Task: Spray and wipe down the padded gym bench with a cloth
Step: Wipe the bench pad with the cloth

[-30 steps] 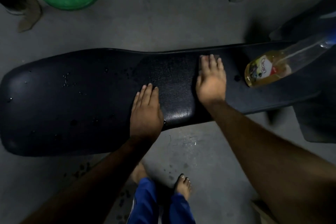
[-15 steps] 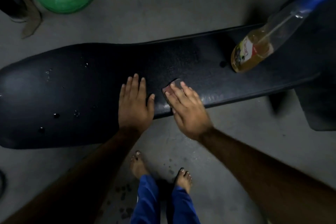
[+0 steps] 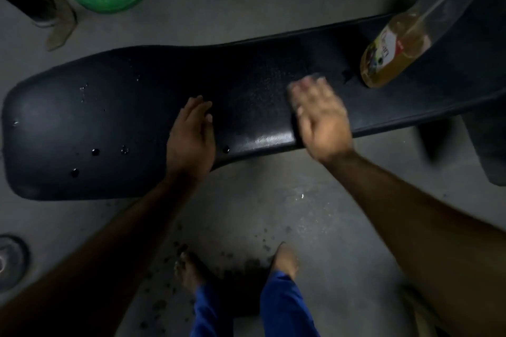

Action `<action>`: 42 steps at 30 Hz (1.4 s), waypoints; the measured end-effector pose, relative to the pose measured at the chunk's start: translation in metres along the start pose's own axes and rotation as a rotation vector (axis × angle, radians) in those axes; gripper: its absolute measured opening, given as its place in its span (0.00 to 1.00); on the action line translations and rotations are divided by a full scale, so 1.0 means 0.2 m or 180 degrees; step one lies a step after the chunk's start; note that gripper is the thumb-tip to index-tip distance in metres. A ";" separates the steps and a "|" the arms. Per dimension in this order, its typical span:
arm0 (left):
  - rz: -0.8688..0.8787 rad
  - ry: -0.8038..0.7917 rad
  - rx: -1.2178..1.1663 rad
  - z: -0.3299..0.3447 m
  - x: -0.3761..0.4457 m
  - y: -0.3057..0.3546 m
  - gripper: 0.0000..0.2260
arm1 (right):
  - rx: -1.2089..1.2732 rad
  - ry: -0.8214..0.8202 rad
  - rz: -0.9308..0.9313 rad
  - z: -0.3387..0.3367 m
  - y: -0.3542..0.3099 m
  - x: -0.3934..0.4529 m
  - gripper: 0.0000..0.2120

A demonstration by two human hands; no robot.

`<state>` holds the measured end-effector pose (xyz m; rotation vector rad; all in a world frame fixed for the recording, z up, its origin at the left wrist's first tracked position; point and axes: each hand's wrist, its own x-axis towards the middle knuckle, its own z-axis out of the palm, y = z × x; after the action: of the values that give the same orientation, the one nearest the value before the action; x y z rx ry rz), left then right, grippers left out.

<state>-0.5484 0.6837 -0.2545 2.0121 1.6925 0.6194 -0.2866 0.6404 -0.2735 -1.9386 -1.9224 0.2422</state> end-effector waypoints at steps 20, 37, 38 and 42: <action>0.0269 -0.0222 0.0925 -0.26 -0.05 -0.45 0.24 | -0.0235 -0.0166 -0.0143 0.20 -0.46 -0.02 0.29; 0.0397 -0.0461 0.0478 -0.39 -0.04 -0.53 0.23 | -0.0103 -0.0745 -0.0682 0.36 -1.11 -0.19 0.31; 0.0402 -0.0394 0.0435 -0.41 -0.04 -0.54 0.22 | -0.0300 -0.0738 -0.1018 0.34 -0.99 -0.13 0.31; 0.0303 -0.0183 0.0767 -0.45 0.00 -0.60 0.21 | -0.0270 -0.0006 0.0966 0.26 -0.82 0.09 0.34</action>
<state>-0.6974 0.7062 -0.2533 2.2648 1.7144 0.3992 -0.4573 0.6623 -0.2519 -2.2845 -1.6572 0.2500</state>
